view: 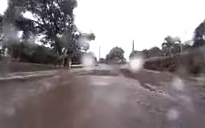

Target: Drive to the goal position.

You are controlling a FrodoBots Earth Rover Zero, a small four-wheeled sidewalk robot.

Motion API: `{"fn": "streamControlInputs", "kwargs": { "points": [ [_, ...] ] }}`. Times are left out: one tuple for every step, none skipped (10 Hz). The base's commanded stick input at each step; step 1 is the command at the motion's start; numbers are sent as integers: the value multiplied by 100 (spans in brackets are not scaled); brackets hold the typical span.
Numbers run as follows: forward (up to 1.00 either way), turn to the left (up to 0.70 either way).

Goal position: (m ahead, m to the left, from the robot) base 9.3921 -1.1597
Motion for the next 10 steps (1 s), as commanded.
{"fn": "streamControlInputs", "kwargs": {
  "points": [
    [85,0],
    [85,0],
    [85,0],
    [85,0],
    [85,0],
    [85,0],
    [85,0],
    [85,0],
    [85,0],
    [85,0]
  ]
}}
